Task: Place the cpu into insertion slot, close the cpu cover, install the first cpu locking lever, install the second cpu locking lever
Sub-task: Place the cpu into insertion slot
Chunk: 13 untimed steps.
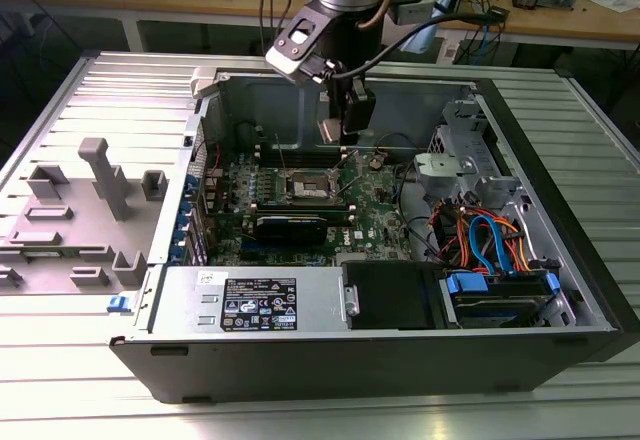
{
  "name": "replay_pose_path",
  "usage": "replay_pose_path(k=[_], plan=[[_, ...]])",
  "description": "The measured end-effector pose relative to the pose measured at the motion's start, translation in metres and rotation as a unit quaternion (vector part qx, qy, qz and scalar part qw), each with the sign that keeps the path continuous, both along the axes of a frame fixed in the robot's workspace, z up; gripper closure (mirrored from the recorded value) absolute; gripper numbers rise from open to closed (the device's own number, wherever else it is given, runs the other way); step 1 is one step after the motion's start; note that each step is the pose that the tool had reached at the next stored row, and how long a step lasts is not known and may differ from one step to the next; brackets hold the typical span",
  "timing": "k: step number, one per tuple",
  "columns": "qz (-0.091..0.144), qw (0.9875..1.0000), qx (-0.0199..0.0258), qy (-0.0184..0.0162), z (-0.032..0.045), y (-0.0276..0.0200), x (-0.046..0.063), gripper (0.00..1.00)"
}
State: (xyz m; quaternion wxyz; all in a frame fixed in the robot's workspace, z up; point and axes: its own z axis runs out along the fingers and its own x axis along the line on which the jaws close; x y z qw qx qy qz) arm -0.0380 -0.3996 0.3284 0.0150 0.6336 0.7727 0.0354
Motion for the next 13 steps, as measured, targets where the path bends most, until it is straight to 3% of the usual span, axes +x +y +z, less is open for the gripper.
replay_pose_path(k=[13], plan=[[-0.009,1.0000,0.0000,0.0004,-0.0035,-0.0007,-0.0073,0.46]])
